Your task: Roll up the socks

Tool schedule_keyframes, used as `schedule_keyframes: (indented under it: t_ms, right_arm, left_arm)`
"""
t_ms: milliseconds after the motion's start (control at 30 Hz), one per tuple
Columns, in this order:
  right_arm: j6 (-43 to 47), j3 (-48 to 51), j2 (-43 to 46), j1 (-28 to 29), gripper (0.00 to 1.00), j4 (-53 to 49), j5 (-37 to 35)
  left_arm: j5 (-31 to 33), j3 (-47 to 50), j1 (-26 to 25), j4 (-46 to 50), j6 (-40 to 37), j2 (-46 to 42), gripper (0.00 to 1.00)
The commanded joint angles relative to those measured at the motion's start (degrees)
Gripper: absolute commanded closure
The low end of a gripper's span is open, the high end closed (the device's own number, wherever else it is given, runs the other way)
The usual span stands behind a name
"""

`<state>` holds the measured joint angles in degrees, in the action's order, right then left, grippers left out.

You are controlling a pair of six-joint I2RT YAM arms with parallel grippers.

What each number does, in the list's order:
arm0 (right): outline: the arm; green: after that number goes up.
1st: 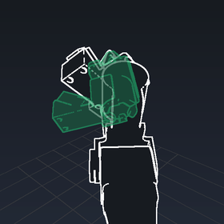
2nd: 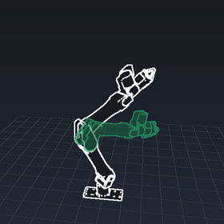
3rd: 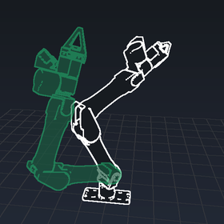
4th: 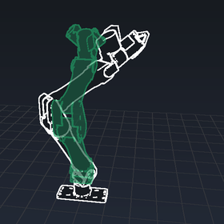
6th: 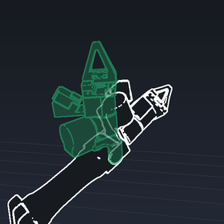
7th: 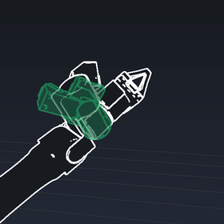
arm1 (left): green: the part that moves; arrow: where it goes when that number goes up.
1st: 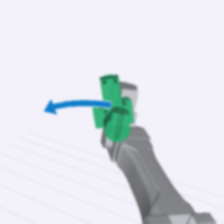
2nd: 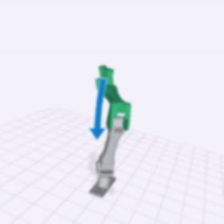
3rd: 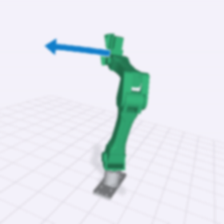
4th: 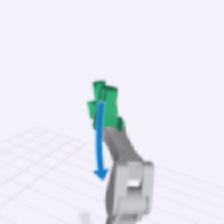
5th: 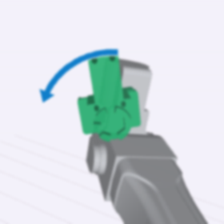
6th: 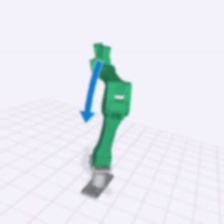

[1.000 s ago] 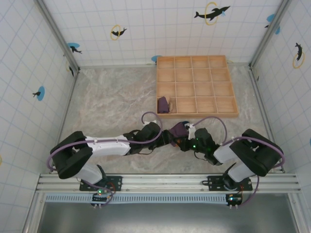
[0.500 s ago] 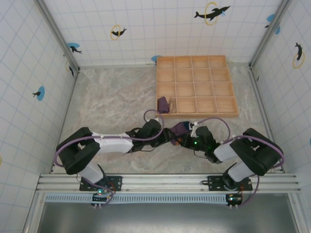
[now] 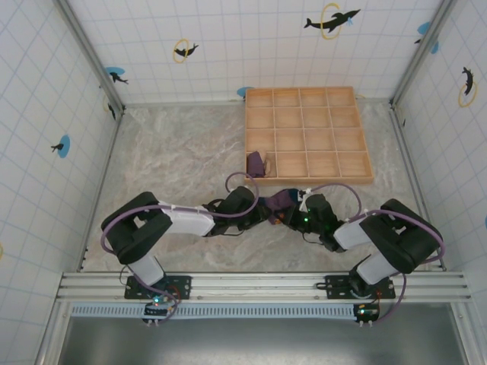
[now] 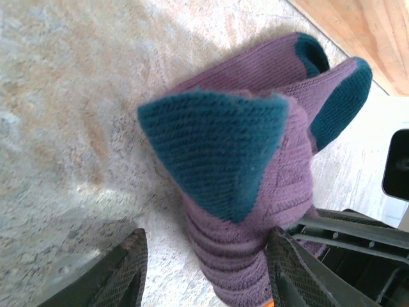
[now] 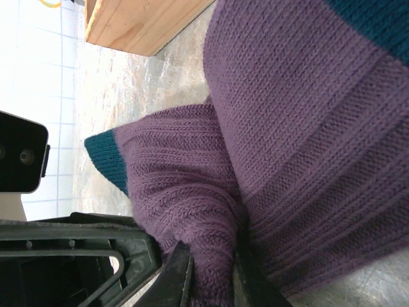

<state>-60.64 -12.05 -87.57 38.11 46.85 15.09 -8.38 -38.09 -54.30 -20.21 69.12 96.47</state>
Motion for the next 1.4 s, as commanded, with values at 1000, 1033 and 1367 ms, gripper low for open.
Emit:
schedule_keyframes:
  t_ms: [1000,1033,1367]
  right_arm:
    - [13.82,3.54,10.40,-0.42,0.65,-14.11,-1.40]
    - [15.95,2.94,12.69,-0.02,0.61,-16.90,-2.53]
    - [38.28,-3.36,24.90,11.65,0.39,-33.30,-22.34]
  left_arm:
    - [2.15,-6.92,3.04,11.54,-0.82,6.43,1.00]
    - [2.46,-7.59,3.06,13.81,-1.23,6.13,1.00]
    - [-0.60,-12.06,3.05,24.02,-2.68,4.13,1.00]
